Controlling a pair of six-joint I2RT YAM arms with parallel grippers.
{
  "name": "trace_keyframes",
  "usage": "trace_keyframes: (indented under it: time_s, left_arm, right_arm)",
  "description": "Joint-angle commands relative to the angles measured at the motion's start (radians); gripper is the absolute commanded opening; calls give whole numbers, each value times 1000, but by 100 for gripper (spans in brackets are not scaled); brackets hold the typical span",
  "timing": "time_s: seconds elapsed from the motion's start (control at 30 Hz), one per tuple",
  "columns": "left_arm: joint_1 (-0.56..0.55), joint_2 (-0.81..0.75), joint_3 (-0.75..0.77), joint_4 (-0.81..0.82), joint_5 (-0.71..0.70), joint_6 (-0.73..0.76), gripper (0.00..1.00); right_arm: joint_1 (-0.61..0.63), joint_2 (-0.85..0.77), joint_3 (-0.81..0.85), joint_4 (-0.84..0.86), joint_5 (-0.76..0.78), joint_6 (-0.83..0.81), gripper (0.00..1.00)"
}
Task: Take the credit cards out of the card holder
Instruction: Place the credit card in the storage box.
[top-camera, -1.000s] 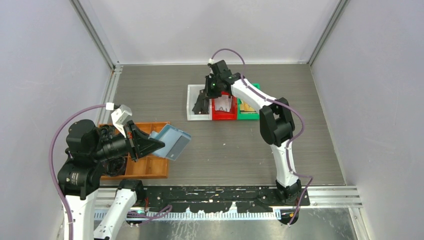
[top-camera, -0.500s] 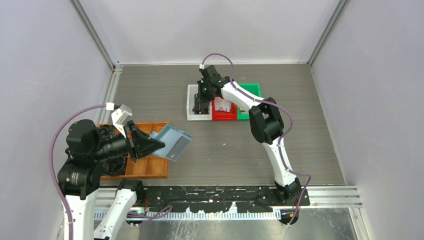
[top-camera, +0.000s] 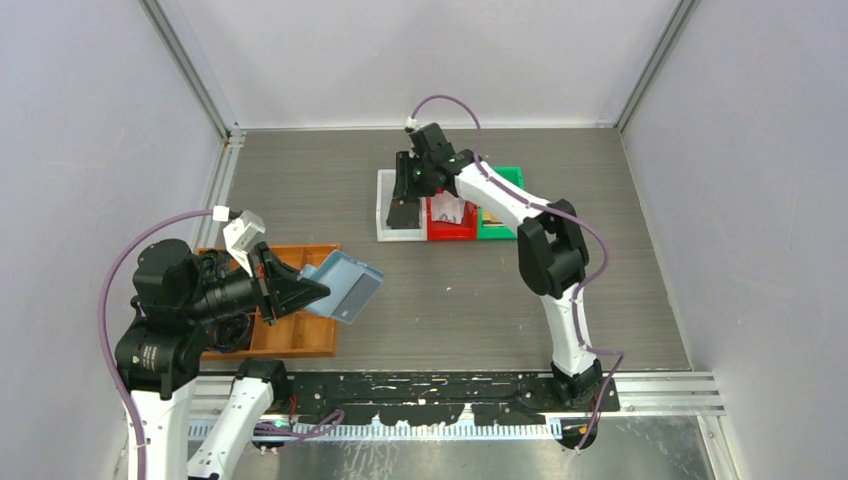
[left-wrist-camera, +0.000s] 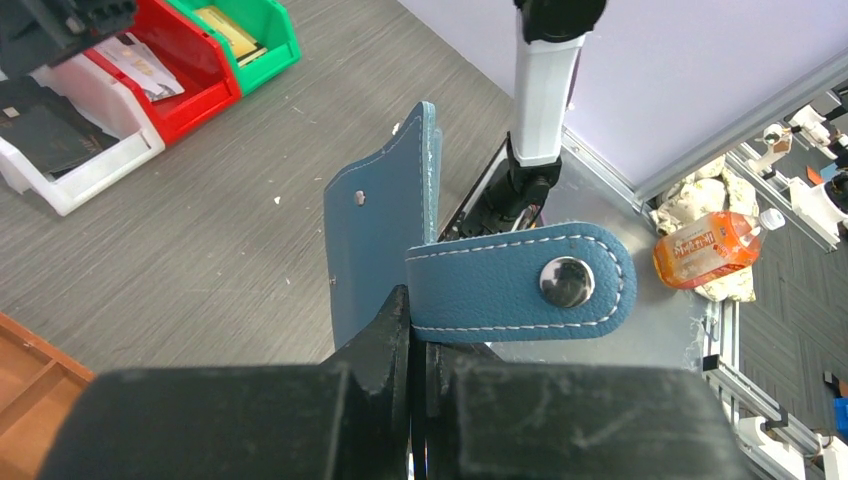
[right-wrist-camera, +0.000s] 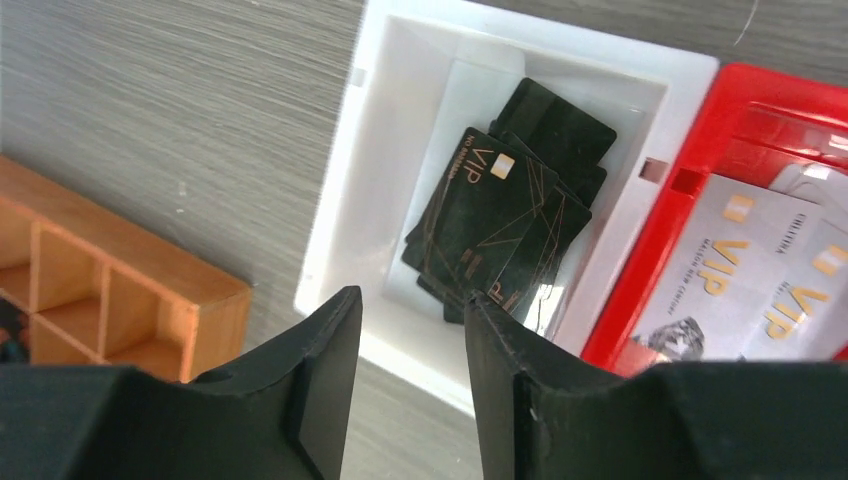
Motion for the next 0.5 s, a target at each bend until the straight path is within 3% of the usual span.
trace_keyframes:
  time_s: [0.0,0.13,0.27,0.37,0.47]
  left_arm:
    - [1,-9,42,20,23,15,0]
    - [2,-5,40,24,29,16,0]
    - [2,-4,44,12,50,33,0]
    - [2,-3,42,-14,70,68,0]
    - [2,3,36,-40,85,104,0]
  right_arm:
    - [-2,-206,-32,52,19,-17,50]
    - [1,-359,-127,97,-55,-2,59]
    - [0,-533,-251,213,-346,25,67]
    - [15,-673,-366,345,-565,68,78]
    - [90,-770,-410,356,-641,1,84]
